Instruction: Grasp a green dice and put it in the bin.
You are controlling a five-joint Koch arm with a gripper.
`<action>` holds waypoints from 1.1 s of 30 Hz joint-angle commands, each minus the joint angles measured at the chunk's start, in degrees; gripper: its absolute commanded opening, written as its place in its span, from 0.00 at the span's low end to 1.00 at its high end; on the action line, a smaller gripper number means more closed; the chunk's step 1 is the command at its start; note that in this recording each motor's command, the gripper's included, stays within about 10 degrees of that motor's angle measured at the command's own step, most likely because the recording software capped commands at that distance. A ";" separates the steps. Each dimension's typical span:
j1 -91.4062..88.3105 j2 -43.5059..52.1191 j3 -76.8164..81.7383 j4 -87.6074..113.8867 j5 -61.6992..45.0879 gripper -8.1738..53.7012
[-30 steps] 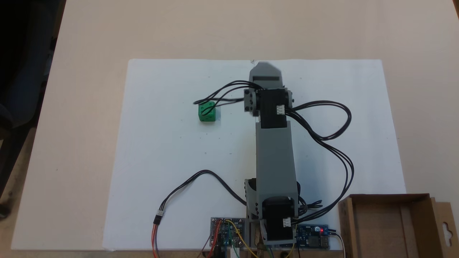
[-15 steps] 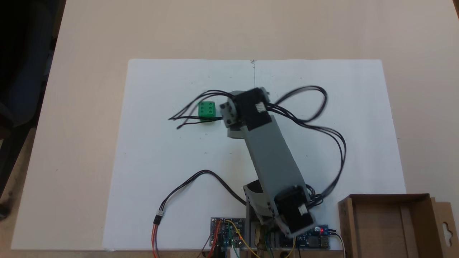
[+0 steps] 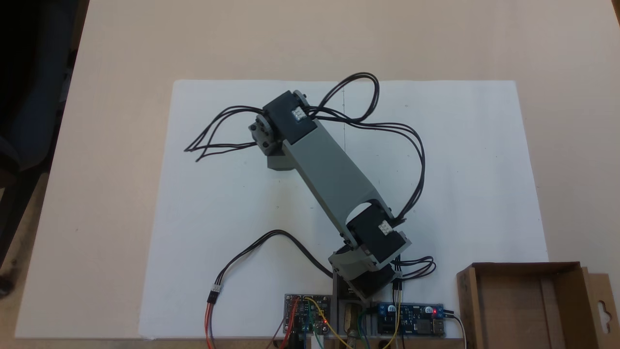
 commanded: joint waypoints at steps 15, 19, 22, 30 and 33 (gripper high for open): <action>-0.44 -1.85 -8.17 0.35 7.21 0.83; -0.26 -1.85 -8.79 0.44 7.38 0.83; -0.26 -2.99 -8.79 0.44 7.38 0.83; 0.62 -9.93 -8.79 -0.44 7.29 0.85; 1.14 -12.74 -8.79 -0.79 7.29 0.86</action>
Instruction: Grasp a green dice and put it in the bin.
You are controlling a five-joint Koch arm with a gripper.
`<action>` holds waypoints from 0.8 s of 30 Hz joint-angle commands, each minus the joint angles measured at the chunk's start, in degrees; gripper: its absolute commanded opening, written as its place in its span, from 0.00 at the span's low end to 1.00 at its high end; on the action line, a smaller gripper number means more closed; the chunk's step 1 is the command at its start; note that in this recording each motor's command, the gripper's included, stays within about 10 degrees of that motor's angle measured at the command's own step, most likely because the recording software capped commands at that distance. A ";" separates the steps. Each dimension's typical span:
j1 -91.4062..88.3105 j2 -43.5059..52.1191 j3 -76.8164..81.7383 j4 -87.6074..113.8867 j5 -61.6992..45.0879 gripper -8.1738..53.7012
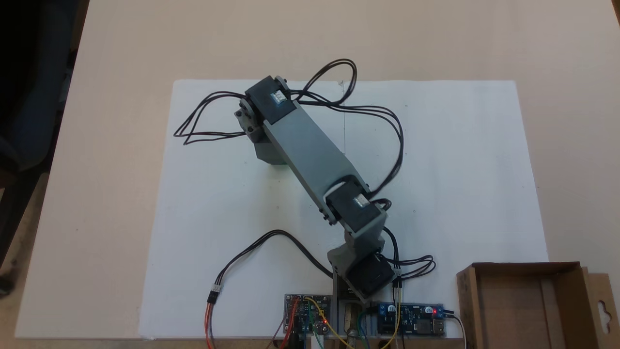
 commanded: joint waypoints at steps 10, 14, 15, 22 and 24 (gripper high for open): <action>0.18 -4.39 -2.99 -0.70 4.22 0.87; 0.35 -5.71 -2.99 -0.70 4.22 0.87; 0.44 -5.89 -2.99 -0.70 4.22 0.87; 0.53 -5.89 -2.99 -0.70 4.22 0.87; 0.53 -5.89 -2.99 -0.70 4.22 0.87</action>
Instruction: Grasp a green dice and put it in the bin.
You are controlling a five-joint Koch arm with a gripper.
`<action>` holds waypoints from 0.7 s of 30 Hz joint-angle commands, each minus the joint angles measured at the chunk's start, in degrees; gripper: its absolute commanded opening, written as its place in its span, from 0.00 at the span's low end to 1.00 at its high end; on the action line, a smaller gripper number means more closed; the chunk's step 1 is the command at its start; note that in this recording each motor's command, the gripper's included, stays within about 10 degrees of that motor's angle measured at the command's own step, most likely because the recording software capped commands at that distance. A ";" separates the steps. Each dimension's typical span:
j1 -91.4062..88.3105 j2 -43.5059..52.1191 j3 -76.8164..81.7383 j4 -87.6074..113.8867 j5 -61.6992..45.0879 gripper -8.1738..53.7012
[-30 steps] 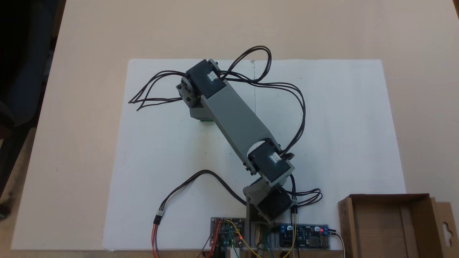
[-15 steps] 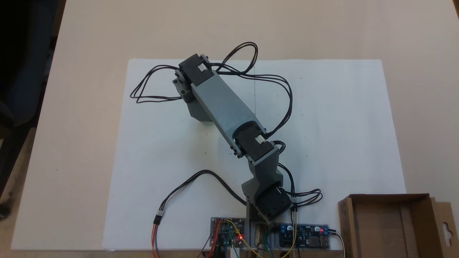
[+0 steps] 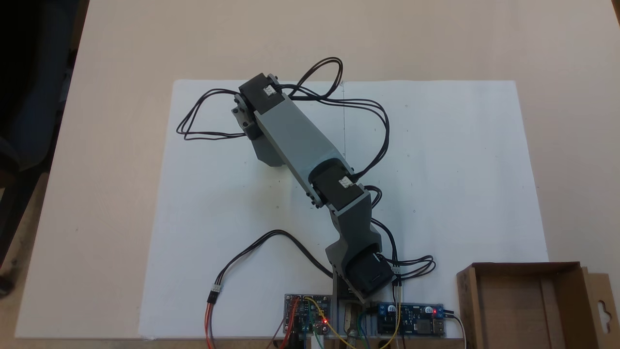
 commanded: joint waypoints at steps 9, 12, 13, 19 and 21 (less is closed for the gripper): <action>0.79 -1.58 -2.81 0.18 4.22 0.87; 0.97 -3.25 -2.81 -0.09 4.22 0.87; 0.97 -4.04 -2.81 -0.18 4.22 0.87; 1.23 -6.42 -2.81 -1.05 4.22 0.87; 1.49 -7.38 -2.81 -1.32 4.22 0.87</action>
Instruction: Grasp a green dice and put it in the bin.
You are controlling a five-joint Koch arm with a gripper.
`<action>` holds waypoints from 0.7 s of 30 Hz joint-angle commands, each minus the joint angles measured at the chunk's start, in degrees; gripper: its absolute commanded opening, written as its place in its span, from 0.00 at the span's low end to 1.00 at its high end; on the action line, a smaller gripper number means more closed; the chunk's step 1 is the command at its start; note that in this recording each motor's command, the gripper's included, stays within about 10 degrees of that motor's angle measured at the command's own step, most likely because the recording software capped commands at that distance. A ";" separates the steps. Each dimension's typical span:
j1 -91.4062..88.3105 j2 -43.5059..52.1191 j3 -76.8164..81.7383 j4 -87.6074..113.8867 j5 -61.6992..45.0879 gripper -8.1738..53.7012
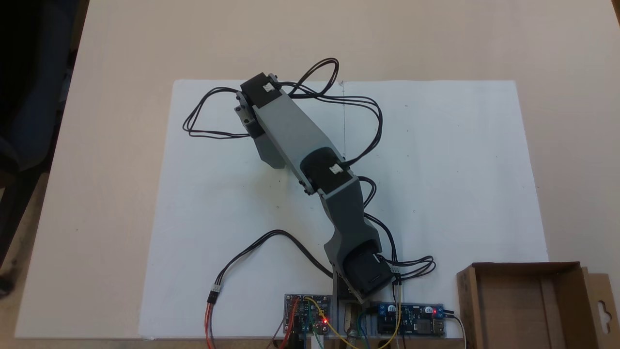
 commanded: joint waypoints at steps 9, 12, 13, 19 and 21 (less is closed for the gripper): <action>0.35 -2.72 -2.55 -1.58 4.22 0.87; 0.44 -4.13 -2.55 -1.85 4.22 0.87; 0.44 -4.39 -2.55 -2.02 4.22 0.87; 0.44 -4.83 -2.55 -2.11 4.22 0.87; 0.44 -4.83 -2.55 -2.11 4.22 0.86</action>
